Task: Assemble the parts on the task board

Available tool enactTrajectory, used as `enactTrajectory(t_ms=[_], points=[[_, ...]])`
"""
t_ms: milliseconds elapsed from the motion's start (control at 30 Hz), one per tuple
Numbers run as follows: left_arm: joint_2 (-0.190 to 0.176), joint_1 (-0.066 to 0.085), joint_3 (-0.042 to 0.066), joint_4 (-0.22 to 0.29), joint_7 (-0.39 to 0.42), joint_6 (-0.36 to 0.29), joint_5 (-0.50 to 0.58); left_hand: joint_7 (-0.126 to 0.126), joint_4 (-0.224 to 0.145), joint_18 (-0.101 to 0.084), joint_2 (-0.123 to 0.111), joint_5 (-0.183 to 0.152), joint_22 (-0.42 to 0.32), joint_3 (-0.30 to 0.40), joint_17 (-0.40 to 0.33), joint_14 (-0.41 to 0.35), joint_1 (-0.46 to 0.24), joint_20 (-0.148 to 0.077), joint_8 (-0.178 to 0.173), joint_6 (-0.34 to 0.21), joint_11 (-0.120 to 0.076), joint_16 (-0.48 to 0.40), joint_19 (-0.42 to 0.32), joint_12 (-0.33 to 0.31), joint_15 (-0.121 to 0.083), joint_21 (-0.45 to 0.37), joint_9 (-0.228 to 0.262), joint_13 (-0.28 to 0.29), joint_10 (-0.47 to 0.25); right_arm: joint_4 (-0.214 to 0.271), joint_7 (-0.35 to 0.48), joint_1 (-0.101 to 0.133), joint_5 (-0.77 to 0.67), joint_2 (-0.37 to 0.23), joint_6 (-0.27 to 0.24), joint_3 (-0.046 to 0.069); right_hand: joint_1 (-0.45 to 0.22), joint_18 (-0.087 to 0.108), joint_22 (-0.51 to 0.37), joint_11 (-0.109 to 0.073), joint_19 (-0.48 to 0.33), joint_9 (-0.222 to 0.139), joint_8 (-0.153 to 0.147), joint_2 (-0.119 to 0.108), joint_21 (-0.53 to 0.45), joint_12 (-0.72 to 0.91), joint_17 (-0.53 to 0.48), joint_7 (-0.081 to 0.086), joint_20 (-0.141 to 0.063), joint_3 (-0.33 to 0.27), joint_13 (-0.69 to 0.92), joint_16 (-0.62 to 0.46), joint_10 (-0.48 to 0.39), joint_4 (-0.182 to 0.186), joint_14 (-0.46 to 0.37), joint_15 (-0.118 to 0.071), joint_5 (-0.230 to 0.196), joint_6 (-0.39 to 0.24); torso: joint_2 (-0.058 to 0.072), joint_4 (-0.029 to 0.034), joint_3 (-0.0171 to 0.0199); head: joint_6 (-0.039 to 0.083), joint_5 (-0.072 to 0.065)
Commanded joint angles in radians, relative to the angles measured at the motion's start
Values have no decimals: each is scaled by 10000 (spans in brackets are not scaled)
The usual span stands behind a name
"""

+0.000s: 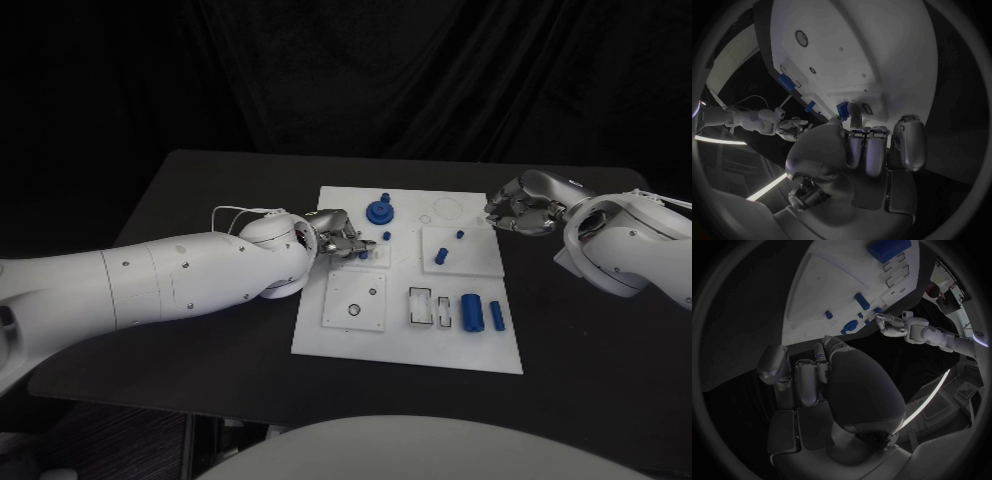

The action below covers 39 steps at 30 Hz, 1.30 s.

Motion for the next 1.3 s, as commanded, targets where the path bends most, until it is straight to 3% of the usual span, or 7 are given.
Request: enactTrajectory(t_ms=[33,200,233,400,733,1067,1300], points=[[-34,-45,-22,-11,86,-84,54,-11,-32,-131,-11,32,1900,56,2627,1056,191,-21,-51,-90,-58,26,-6,-44,0,-46,181,2625,1043,20,-165,-25,-14,-28,81,6,-30,96,1194,2,-77,-9,-59,24,-41,-23,-8,-7,-4,15,-412,-68,-61,35,160,59,56,54,-2,14,-6,-2,-14],[-60,-45,-23,-6,280,-331,54,-14,-37,-139,22,-66,1911,175,2627,1056,442,-25,-75,-85,-62,26,16,-44,-4,-11,180,2625,1043,21,-169,-25,-14,-33,85,6,-30,96,1194,2,-77,-9,-59,24,-41,-23,-8,-7,-4,15,-412,-68,-61,35,160,59,56,54,-7,13,-4,-2,-14],[-68,-45,-23,0,374,-434,54,7,215,-145,5,-385,1918,105,2627,1056,367,-23,-82,-59,-50,26,34,-44,2,14,186,2625,1043,21,-169,-25,-14,-31,86,6,-30,96,1194,2,-77,-9,-59,24,-41,-23,-8,-7,-4,15,-412,-68,-61,35,160,59,56,54,-7,9,-3,-2,-9],[-111,-45,-23,29,969,-1062,54,59,358,-165,68,-790,1944,-107,2627,1056,28,-8,-188,-170,-15,26,87,-44,25,98,163,2625,1043,13,-165,-26,33,-26,99,6,-45,100,1187,2,-85,-12,-67,16,-67,-34,-27,-7,-4,15,-428,-85,-71,44,154,60,74,48,-6,4,-2,-2,2],[-447,-14,-21,376,1465,-1818,54,194,358,-173,-25,-347,1952,-321,2627,1056,173,54,-509,-657,86,26,105,-44,102,133,119,2625,1043,24,-183,-28,71,-73,113,6,-76,105,1179,5,-92,-17,-81,21,-97,-39,-39,-2,-3,19,-435,-96,-72,67,150,61,90,34,5,1,-7,-2,19],[-900,532,-20,780,1216,-292,54,277,285,-151,106,159,1925,-326,2627,1056,722,144,-692,-927,178,26,30,-44,194,44,116,2625,1043,33,-184,-26,76,-98,19,6,-91,105,1178,6,-92,-18,-84,19,-100,-48,-49,-1,-2,18,-448,-105,-80,78,147,62,92,33,-13,2,-4,-2,44],[-1111,858,-19,774,956,-270,53,240,60,-177,-31,560,1964,-48,2627,1056,1694,138,-780,-992,140,26,100,-44,167,162,90,2625,1043,91,-57,-25,126,-147,-154,6,-104,101,1183,7,-85,-17,-83,18,-83,-36,-29,-3,-2,16,-430,-88,-67,86,154,62,94,39,-56,-19,31,-2,78]])
